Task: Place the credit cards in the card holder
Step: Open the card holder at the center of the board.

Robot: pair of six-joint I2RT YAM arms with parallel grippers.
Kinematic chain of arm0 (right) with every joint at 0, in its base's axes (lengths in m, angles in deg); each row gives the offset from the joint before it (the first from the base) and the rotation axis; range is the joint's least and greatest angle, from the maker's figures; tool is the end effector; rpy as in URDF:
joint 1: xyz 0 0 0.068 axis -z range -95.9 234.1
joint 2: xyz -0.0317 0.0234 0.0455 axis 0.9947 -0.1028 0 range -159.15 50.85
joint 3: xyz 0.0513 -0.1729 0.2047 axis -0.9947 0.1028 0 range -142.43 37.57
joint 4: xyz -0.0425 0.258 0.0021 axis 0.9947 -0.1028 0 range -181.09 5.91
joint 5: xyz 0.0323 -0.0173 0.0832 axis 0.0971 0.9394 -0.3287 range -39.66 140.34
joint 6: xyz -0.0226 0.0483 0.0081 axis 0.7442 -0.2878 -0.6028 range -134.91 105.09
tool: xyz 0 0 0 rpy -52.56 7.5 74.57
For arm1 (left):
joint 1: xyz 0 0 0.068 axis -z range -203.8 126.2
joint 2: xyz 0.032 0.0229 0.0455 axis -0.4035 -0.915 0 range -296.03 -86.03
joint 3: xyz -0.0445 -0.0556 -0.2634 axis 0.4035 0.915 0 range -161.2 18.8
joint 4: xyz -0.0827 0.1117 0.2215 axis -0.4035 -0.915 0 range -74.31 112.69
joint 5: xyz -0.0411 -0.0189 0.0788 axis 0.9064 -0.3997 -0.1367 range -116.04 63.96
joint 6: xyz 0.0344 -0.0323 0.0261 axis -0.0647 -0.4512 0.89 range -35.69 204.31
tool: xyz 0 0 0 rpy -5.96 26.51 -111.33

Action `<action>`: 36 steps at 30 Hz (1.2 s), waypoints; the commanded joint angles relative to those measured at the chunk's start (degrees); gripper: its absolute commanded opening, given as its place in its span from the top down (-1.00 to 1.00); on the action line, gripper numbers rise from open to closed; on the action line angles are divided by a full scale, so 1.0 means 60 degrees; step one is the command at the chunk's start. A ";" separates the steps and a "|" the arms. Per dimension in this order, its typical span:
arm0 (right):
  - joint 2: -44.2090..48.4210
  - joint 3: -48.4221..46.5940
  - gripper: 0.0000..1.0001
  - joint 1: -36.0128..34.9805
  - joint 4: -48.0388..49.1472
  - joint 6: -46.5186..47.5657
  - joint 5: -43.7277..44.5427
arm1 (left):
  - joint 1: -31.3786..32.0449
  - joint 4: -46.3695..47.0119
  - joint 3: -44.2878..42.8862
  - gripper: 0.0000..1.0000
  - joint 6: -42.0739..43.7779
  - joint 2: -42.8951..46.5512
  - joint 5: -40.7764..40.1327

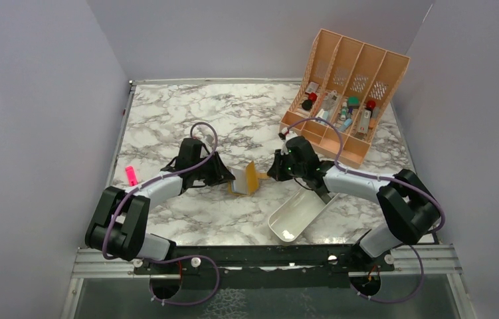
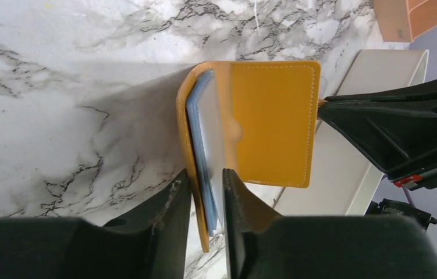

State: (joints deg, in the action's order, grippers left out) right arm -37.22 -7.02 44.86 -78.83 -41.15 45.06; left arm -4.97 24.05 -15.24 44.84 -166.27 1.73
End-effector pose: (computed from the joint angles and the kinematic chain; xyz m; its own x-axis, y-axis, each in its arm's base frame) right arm 0.2427 0.2026 0.1845 -0.7330 -0.0302 -0.6796 -0.4034 0.8237 0.3985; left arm 0.2435 -0.1006 0.1640 -0.8955 -0.2889 -0.3385 0.0376 0.7089 -0.7043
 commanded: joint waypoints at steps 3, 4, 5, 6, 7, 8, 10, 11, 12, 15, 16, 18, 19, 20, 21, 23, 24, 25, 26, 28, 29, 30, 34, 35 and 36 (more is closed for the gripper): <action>-0.0143 -0.0123 0.94 0.0052 -0.0280 0.0062 -0.0167 | 0.0011 0.0667 -0.0047 0.76 -0.0077 -0.0030 0.0590; -0.0090 -0.0235 0.87 0.0051 -0.0509 0.0042 -0.0198 | 0.0011 0.0620 -0.0084 0.85 -0.0063 -0.0023 0.0660; 0.0017 -0.0355 0.78 0.0051 -0.0728 0.0003 -0.0205 | 0.0007 0.0547 -0.0127 0.93 -0.0057 0.0029 0.0673; 0.0159 -0.0465 0.66 0.0051 -0.0951 -0.0075 -0.0243 | 0.0003 0.0426 -0.0182 1.00 -0.0071 0.0127 0.0656; 0.0345 -0.0512 0.55 0.0051 -0.1167 -0.0138 -0.0315 | 0.0006 0.0224 -0.0255 1.00 -0.0075 0.0225 0.0579; 0.0568 -0.0558 0.47 0.0051 -0.1345 -0.0173 -0.0354 | 0.0022 -0.0027 -0.0346 1.00 -0.0053 0.0323 0.0472; 0.0974 -0.0608 0.35 0.0051 -0.1575 -0.0195 -0.0504 | 0.0033 -0.0512 -0.0562 1.00 0.0068 0.0548 0.0283; 0.1150 -0.0644 0.31 0.0051 -0.1599 -0.0213 -0.0637 | 0.0039 -0.0809 -0.0696 1.00 0.0138 0.0640 0.0092; 0.1287 -0.0701 0.28 0.0051 -0.1638 -0.0230 -0.0764 | 0.0053 -0.1058 -0.0797 1.00 0.0217 0.0716 -0.0048; 0.1473 -0.0905 0.20 0.0038 -0.1618 -0.0448 -0.1276 | 0.0104 -0.1696 -0.1041 1.00 0.0345 0.0901 -0.0422; 0.1507 -0.0932 0.17 0.0024 -0.1527 -0.0532 -0.1453 | 0.0129 -0.1847 -0.1104 1.00 0.0362 0.0959 -0.0530; 0.1539 -0.0967 0.12 -0.0038 -0.1270 -0.0723 -0.1715 | 0.0252 -0.2180 -0.1230 1.00 0.0416 0.1106 -0.0902; 0.1534 -0.0965 0.10 -0.0093 -0.1114 -0.0810 -0.1841 | 0.0316 -0.2347 -0.1294 1.00 0.0464 0.1168 -0.1097; 0.1502 -0.0974 0.08 -0.0139 -0.0911 -0.0900 -0.2020 | 0.0375 -0.2485 -0.1353 1.00 0.0512 0.1209 -0.1285; 0.1450 -0.0993 0.08 -0.0172 -0.0771 -0.0999 -0.2207 | 0.0423 -0.2612 -0.1414 1.00 0.0568 0.1217 -0.1409; 0.1307 -0.1028 0.08 -0.0256 -0.0526 -0.1180 -0.2422 | 0.0485 -0.2854 -0.1518 1.00 0.0635 0.1143 -0.1589; 0.1217 -0.1057 0.08 -0.0320 -0.0380 -0.1248 -0.2505 | 0.0510 -0.2920 -0.1555 1.00 0.0656 0.1092 -0.1632; 0.1103 -0.1060 0.08 -0.0372 -0.0254 -0.1308 -0.2572 | 0.0529 -0.2976 -0.1582 1.00 0.0672 0.1042 -0.1657; 0.0999 -0.1101 0.08 -0.0441 -0.0179 -0.1365 -0.2628 | 0.0567 -0.3034 -0.1620 1.00 0.0677 0.1004 -0.1713; 0.0768 -0.1215 0.05 -0.0575 -0.0071 -0.1419 -0.2731 | 0.0643 -0.3145 -0.1684 1.00 0.0726 0.0938 -0.1893; 0.0698 -0.1254 0.03 -0.0642 -0.0019 -0.1434 -0.2730 | 0.0660 -0.3198 -0.1732 1.00 0.0755 0.0918 -0.1965; 0.0628 -0.1255 0.01 -0.0707 0.0042 -0.1452 -0.2714 | 0.0682 -0.3252 -0.1778 1.00 0.0776 0.0903 -0.1966; 0.0184 -0.1333 -0.01 -0.0875 0.0342 -0.1546 -0.2684 | 0.0694 -0.3311 -0.1807 1.00 0.0752 0.0940 -0.1911; 0.0006 -0.1342 -0.01 -0.0896 0.0424 -0.1569 -0.2724 | 0.0686 -0.3314 -0.1806 1.00 0.0748 0.0938 -0.1886; -0.0196 -0.1350 0.00 -0.0911 0.0515 -0.1559 -0.2801 | 0.0692 -0.3316 -0.1805 1.00 0.0740 0.0938 -0.1837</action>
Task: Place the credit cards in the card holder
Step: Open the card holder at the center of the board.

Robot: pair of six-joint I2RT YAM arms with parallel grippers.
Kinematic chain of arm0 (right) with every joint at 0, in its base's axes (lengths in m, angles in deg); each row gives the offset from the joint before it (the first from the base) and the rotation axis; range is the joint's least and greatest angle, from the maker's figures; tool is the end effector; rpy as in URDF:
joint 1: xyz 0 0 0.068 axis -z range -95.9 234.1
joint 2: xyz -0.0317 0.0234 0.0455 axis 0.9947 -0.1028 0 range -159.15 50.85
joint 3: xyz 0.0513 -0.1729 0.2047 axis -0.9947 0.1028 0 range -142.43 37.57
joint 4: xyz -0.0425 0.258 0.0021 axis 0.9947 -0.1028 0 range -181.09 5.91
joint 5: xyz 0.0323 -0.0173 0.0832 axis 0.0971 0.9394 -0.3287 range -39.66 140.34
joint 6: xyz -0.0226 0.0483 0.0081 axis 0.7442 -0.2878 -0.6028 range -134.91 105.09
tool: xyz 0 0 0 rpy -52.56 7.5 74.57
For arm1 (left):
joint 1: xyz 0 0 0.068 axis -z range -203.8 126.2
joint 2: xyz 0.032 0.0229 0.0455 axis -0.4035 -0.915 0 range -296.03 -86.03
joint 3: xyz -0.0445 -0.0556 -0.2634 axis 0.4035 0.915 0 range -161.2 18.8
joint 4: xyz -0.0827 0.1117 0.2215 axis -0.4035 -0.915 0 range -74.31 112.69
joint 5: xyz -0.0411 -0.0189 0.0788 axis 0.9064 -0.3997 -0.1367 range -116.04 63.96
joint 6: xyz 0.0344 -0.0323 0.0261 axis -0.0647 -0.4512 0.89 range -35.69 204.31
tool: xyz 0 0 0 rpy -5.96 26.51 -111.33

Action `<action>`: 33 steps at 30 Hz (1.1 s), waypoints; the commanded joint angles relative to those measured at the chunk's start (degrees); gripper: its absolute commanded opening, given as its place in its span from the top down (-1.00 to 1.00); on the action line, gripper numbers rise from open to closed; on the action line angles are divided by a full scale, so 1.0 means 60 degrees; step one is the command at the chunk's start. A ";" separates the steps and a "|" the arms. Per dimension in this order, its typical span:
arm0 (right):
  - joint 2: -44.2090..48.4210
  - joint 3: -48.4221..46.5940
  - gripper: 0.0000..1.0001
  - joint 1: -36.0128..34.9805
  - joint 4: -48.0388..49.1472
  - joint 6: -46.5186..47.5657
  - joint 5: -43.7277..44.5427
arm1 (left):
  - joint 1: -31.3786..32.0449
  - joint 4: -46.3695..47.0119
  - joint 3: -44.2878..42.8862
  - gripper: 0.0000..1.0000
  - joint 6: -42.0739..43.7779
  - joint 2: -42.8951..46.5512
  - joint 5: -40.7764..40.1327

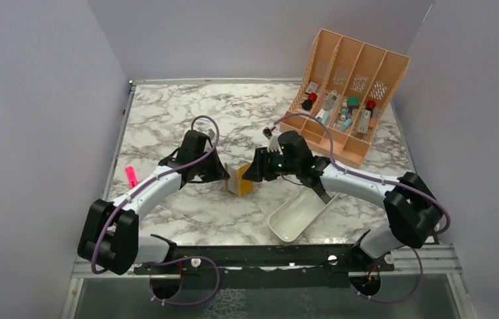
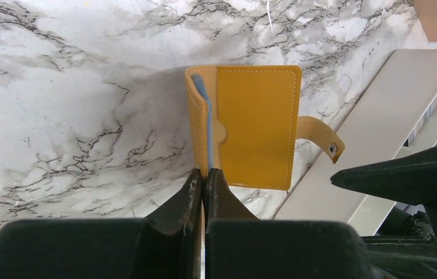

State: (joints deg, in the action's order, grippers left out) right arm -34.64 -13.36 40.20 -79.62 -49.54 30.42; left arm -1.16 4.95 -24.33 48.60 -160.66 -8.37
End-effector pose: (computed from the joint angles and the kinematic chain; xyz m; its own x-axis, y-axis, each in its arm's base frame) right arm 0.2279 0.2362 0.2332 -0.7884 -0.0171 -0.6149 -0.5059 0.5867 0.6323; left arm 0.2364 -0.1104 0.2095 -0.8885 -0.2320 -0.3959 0.0383 0.8223 -0.5678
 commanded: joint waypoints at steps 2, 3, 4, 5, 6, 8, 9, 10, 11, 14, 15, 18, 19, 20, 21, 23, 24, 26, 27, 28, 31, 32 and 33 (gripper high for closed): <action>-0.1113 -0.0406 0.01 -0.0139 0.0689 0.0017 -0.0600 | 0.0062 -0.0133 -0.0248 0.96 0.0099 0.0017 -0.0013; -0.1386 -0.0554 0.01 -0.0139 0.0593 0.0155 -0.0654 | 0.0060 -0.0134 -0.0217 0.95 0.0092 0.0029 0.0054; -0.1676 -0.0650 0.02 -0.0139 0.0453 0.0267 -0.0624 | 0.0065 -0.0135 -0.0182 0.93 0.0078 0.0038 0.0120; -0.1903 -0.0700 0.04 -0.0139 0.0348 0.0332 -0.0534 | 0.0058 -0.0126 -0.0165 0.92 0.0066 0.0056 0.0162; -0.2082 -0.0710 0.05 -0.0139 0.0302 0.0373 -0.0432 | 0.0054 -0.0126 -0.0137 0.92 0.0062 0.0080 0.0186; -0.2308 -0.0639 0.09 -0.0139 0.0272 0.0421 -0.0148 | 0.0060 -0.0145 -0.0075 0.90 0.0095 0.0103 0.0155; -0.2378 -0.0593 0.10 -0.0139 0.0256 0.0425 0.0047 | 0.0052 -0.0143 -0.0053 0.89 0.0112 0.0104 0.0139; -0.2441 -0.0569 0.11 -0.0138 0.0200 0.0418 0.0258 | 0.0055 -0.0149 -0.0024 0.87 0.0130 0.0097 0.0145; -0.2485 -0.0540 0.13 -0.0139 0.0126 0.0430 0.0429 | 0.0055 -0.0147 0.0001 0.84 0.0140 0.0087 0.0136; -0.2591 -0.0402 0.16 -0.0139 0.0121 0.0488 0.0719 | 0.0061 0.0051 0.0107 0.71 0.0209 -0.0005 0.0405; -0.2635 -0.0358 0.17 -0.0136 0.0156 0.0497 0.0723 | 0.0052 0.0194 0.0153 0.67 0.0210 -0.0019 0.0606; -0.2733 -0.0214 0.21 -0.0132 0.0310 0.0478 0.0806 | 0.0052 0.0648 0.0346 0.62 0.0107 0.0008 0.1157; -0.2773 -0.0164 0.23 -0.0128 0.0385 0.0450 0.0814 | 0.0053 0.0776 0.0381 0.61 0.0054 0.0056 0.1292; -0.2828 -0.0121 0.25 -0.0125 0.0434 0.0423 0.0795 | 0.0051 0.0944 0.0424 0.61 0.0004 0.0082 0.1431; -0.2862 -0.0078 0.25 -0.0132 0.0497 0.0387 0.0758 | 0.0055 0.1088 0.0479 0.61 -0.0048 0.0131 0.1566; -0.2954 -0.0044 0.26 -0.0125 0.0604 0.0356 0.0664 | 0.0053 0.1314 0.0579 0.75 -0.0111 0.0211 0.1712; -0.2973 -0.0030 0.26 -0.0125 0.0638 0.0345 0.0643 | 0.0059 0.1354 0.0622 0.81 -0.0114 0.0220 0.1689; -0.2971 0.0015 0.26 -0.0117 0.0698 0.0344 0.0653 | 0.0066 0.1354 0.0693 0.88 -0.0087 0.0176 0.1528; -0.2960 0.0042 0.26 -0.0124 0.0719 0.0338 0.0665 | 0.0064 0.1311 0.0712 0.91 -0.0065 0.0134 0.1461; -0.2933 0.0054 0.26 -0.0125 0.0733 0.0349 0.0681 | 0.0055 0.1244 0.0727 0.93 -0.0056 0.0077 0.1407; -0.2784 0.0099 0.25 -0.0125 0.0661 0.0352 0.0673 | 0.0056 0.1054 0.0731 0.96 -0.0017 -0.0051 0.1078; -0.2670 0.0109 0.23 -0.0125 0.0581 0.0352 0.0670 | 0.0057 0.0957 0.0717 0.97 0.0010 -0.0063 0.0912; -0.2524 0.0127 0.22 -0.0125 0.0538 0.0352 0.0689 | 0.0056 0.0837 0.0682 0.97 0.0050 -0.0056 0.0739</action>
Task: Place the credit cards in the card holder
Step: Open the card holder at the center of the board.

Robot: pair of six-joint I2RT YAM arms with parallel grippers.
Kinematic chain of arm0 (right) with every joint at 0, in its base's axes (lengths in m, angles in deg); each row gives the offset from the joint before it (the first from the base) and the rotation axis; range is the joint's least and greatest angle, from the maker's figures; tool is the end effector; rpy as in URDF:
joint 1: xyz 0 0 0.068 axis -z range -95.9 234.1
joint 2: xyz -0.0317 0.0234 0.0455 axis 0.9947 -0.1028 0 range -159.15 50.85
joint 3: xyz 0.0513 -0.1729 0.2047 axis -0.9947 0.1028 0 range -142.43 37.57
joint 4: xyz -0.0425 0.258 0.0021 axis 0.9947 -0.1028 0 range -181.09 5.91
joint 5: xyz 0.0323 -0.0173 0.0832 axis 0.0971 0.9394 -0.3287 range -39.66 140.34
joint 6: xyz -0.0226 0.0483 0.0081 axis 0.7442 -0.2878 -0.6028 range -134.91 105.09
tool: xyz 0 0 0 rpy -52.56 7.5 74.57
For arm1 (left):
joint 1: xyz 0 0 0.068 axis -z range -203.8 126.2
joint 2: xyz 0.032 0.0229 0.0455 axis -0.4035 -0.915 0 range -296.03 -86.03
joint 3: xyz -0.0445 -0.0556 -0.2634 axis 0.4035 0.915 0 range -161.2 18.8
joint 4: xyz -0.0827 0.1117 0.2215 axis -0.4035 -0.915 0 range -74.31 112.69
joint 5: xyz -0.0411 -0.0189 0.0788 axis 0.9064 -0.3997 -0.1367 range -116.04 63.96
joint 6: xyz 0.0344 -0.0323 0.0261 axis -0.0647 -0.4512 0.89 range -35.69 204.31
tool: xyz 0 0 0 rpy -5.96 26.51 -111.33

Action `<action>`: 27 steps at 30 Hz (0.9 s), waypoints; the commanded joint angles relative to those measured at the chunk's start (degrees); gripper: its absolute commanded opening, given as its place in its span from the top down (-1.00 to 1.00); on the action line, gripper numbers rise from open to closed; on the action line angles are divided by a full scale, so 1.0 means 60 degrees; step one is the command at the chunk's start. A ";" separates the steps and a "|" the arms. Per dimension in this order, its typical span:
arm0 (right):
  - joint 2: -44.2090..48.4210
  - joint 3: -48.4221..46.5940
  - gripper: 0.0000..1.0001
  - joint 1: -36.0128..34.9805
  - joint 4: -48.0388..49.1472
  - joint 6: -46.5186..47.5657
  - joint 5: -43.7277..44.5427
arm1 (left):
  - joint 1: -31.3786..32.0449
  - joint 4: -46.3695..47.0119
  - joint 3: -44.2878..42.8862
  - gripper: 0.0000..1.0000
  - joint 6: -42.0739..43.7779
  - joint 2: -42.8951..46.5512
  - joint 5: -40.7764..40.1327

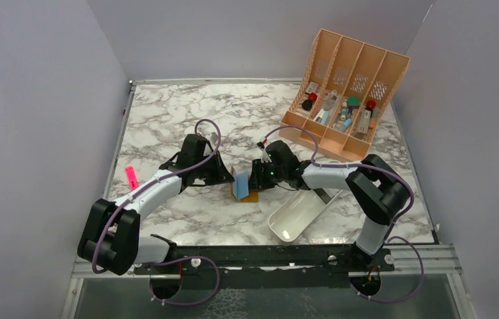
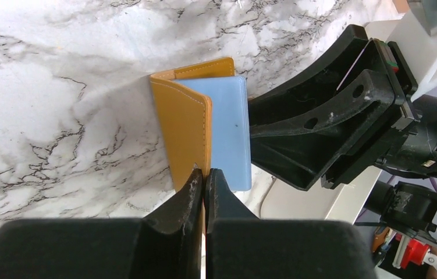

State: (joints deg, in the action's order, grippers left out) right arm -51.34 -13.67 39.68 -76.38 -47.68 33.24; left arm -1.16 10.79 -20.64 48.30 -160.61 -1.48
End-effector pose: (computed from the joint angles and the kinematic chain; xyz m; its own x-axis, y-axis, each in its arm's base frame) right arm 0.2464 0.2562 0.1450 -0.8563 -0.1147 -0.5036 -0.4263 0.7074 0.5637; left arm 0.2316 -0.1127 0.1983 -0.9059 -0.2015 -0.3724 0.0976 0.7565 -0.6467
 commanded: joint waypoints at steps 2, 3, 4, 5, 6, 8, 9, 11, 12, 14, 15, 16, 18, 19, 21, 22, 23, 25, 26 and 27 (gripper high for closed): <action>0.0587 0.0278 0.21 -0.0037 0.0003 0.0028 0.0304 | 0.0063 -0.0284 -0.0008 0.94 0.0168 -0.0036 -0.0617; 0.0689 0.0268 0.21 -0.0037 -0.0001 0.0035 0.0307 | 0.0065 -0.0325 -0.0030 0.91 0.0184 -0.0022 -0.0657; 0.0749 0.0232 0.21 -0.0037 0.0021 0.0062 0.0258 | 0.0060 -0.0343 -0.0033 0.88 0.0175 0.0000 -0.0684; 0.0730 0.0218 0.21 -0.0037 0.0100 0.0094 0.0113 | 0.0063 -0.0347 -0.0033 0.87 0.0148 0.0006 -0.0697; 0.0674 0.0204 0.21 -0.0037 0.0253 0.0100 -0.0077 | 0.0066 -0.0346 -0.0026 0.83 0.0112 -0.0015 -0.0718; 0.0518 0.0148 0.21 -0.0037 0.0531 0.0004 -0.0416 | 0.0059 -0.0342 0.0003 0.68 0.0052 -0.0068 -0.0704; 0.0453 0.0131 0.21 -0.0037 0.0664 -0.0078 -0.0581 | 0.0054 -0.0349 0.0003 0.61 0.0034 -0.0094 -0.0657; 0.0357 0.0097 0.22 -0.0046 0.0932 -0.0227 -0.0852 | 0.0063 -0.0283 0.0025 0.48 0.0000 -0.0121 -0.0440; 0.0328 0.0058 0.22 -0.0038 0.1016 -0.0277 -0.0948 | 0.0053 -0.0195 0.0046 0.39 -0.0024 -0.0115 -0.0256; 0.0286 -0.0004 0.23 -0.0040 0.1147 -0.0368 -0.1069 | 0.0056 0.0031 0.0081 0.24 -0.0141 -0.0081 0.0086; 0.0270 -0.0013 0.24 -0.0040 0.1217 -0.0415 -0.1126 | 0.0052 0.0146 0.0104 0.18 -0.0214 -0.0059 0.0207; 0.0254 -0.0014 0.25 -0.0039 0.1327 -0.0476 -0.1190 | 0.0055 0.0243 0.0116 0.15 -0.0281 -0.0023 0.0293; 0.0182 -0.0027 0.27 -0.0038 0.1505 -0.0581 -0.1316 | 0.0054 0.0365 0.0121 0.10 -0.0389 -0.0006 0.0310; 0.0129 -0.0061 0.28 -0.0039 0.1537 -0.0620 -0.1356 | 0.0059 0.0404 0.0124 0.08 -0.0398 -0.0013 0.0305; 0.0030 -0.0112 0.30 -0.0039 0.1509 -0.0631 -0.1361 | 0.0057 0.0450 0.0115 0.04 -0.0392 -0.0075 0.0276; 0.0006 -0.0129 0.30 -0.0036 0.1500 -0.0618 -0.1333 | 0.0065 0.0464 0.0103 0.03 -0.0386 -0.0115 0.0289; -0.0023 -0.0131 0.31 -0.0046 0.1508 -0.0600 -0.1311 | 0.0055 0.0481 0.0101 0.01 -0.0374 -0.0166 0.0295; -0.0071 -0.0160 0.32 -0.0046 0.1499 -0.0591 -0.1302 | 0.0052 0.0565 0.0126 -0.01 -0.0371 -0.0267 0.0324; -0.0091 -0.0179 0.32 -0.0042 0.1503 -0.0581 -0.1307 | 0.0059 0.0607 0.0124 -0.02 -0.0371 -0.0315 0.0325; -0.0119 -0.0187 0.32 -0.0038 0.1511 -0.0583 -0.1317 | 0.0054 0.0643 0.0126 -0.03 -0.0371 -0.0363 0.0347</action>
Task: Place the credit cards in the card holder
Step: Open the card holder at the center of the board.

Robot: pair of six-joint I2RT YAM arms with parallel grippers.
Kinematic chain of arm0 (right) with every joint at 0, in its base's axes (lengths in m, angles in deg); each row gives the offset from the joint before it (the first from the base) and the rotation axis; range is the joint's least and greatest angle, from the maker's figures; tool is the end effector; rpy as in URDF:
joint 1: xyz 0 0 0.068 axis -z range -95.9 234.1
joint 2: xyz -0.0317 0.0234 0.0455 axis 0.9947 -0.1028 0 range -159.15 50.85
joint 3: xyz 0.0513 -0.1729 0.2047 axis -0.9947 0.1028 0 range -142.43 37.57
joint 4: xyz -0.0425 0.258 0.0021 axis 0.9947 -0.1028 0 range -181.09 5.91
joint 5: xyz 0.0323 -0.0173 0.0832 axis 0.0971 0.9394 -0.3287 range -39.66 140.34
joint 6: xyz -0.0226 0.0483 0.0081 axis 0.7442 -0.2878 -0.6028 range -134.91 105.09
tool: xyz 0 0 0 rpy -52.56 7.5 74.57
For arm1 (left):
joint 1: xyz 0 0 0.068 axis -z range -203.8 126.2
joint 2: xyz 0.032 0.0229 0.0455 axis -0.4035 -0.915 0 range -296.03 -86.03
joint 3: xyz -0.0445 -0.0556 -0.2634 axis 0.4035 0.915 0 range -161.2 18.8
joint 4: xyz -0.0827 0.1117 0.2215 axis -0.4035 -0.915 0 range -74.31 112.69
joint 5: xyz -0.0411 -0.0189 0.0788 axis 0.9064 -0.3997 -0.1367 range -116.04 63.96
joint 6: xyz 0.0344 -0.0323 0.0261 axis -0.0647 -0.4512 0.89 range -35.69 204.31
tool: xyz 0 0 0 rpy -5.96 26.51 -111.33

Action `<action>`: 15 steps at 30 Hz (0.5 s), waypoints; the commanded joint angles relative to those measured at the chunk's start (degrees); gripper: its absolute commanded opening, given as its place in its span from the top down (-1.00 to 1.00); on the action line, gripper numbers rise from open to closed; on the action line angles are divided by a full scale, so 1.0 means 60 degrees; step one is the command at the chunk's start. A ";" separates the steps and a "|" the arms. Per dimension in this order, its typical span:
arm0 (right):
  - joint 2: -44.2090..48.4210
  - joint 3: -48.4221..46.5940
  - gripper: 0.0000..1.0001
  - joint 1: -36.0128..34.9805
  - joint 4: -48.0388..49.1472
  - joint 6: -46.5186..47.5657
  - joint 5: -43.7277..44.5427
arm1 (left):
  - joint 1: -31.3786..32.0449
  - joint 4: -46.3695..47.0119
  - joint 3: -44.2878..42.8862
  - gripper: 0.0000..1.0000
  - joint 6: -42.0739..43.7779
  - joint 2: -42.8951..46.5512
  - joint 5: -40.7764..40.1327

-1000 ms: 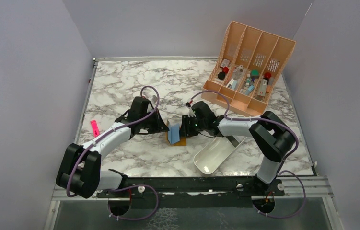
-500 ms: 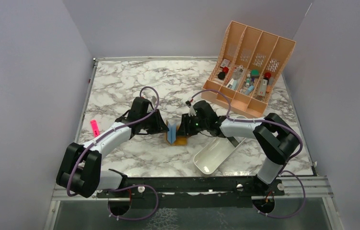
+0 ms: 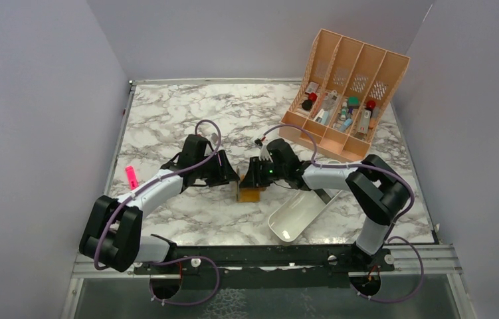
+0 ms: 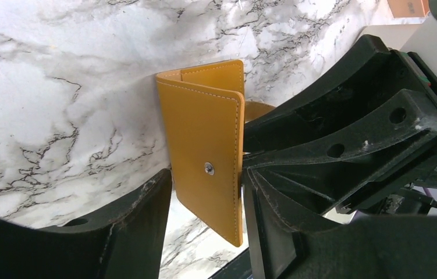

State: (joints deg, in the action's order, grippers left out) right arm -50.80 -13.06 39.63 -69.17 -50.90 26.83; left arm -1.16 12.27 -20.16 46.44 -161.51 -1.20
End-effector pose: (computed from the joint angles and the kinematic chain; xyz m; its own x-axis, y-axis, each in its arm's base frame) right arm 0.2470 0.2625 0.1564 -0.8528 -0.0820 -0.5157 -0.4588 0.5893 0.6650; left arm 0.2332 -0.1135 0.1939 -0.9093 -0.2243 -0.3505 0.0708 0.7467 -0.6614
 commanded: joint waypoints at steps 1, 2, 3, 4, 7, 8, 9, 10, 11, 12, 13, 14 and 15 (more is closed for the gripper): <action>-0.0232 -0.0295 0.32 -0.0030 0.0372 -0.0031 -0.0285 | 0.0057 0.0431 0.0026 -0.04 -0.0061 -0.0254 0.0311; -0.0253 -0.0289 0.32 -0.0030 0.0427 -0.0024 -0.0312 | 0.0055 0.0450 0.0032 -0.04 -0.0061 -0.0283 0.0300; -0.0267 -0.0295 0.33 -0.0034 0.0465 -0.0015 -0.0326 | 0.0052 0.0484 0.0026 -0.05 -0.0054 -0.0314 0.0322; -0.0302 -0.0312 0.33 -0.0031 0.0452 0.0006 -0.0329 | 0.0058 0.0519 0.0029 -0.06 -0.0047 -0.0325 0.0333; -0.0460 -0.0513 0.35 -0.0030 0.0283 0.0064 -0.0336 | 0.0064 0.0545 -0.0016 -0.09 -0.0046 -0.0347 0.0358; -0.0487 -0.0556 0.35 -0.0030 0.0266 0.0078 -0.0351 | 0.0053 0.0538 -0.0035 -0.11 -0.0046 -0.0333 0.0348; -0.0517 -0.0590 0.36 -0.0030 0.0235 0.0087 -0.0355 | 0.0051 0.0539 -0.0059 -0.13 -0.0046 -0.0320 0.0321; -0.0532 -0.0618 0.36 -0.0034 0.0198 0.0101 -0.0348 | 0.0057 0.0539 -0.0070 -0.14 -0.0033 -0.0313 0.0299; -0.0545 -0.0640 0.36 -0.0034 0.0151 0.0108 -0.0314 | 0.0059 0.0522 -0.0080 -0.15 -0.0032 -0.0303 0.0244; -0.0549 -0.0667 0.36 -0.0029 0.0108 0.0109 -0.0271 | 0.0052 0.0487 -0.0094 -0.14 -0.0021 -0.0295 0.0149; -0.0573 -0.0672 0.36 -0.0030 0.0063 0.0109 -0.0240 | 0.0062 0.0430 -0.0111 -0.10 0.0003 -0.0288 0.0075; -0.0567 -0.0673 0.36 -0.0030 0.0035 0.0109 -0.0207 | 0.0058 0.0379 -0.0124 -0.06 0.0022 -0.0295 0.0021; -0.0577 -0.0660 0.36 -0.0034 -0.0001 0.0109 -0.0168 | 0.0052 0.0332 -0.0120 0.01 0.0047 -0.0284 -0.0044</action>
State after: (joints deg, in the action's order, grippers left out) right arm -53.20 -15.68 39.63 -68.73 -50.87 26.22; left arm -1.16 13.76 -20.16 46.18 -163.41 -0.76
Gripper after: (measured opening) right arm 0.321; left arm 0.546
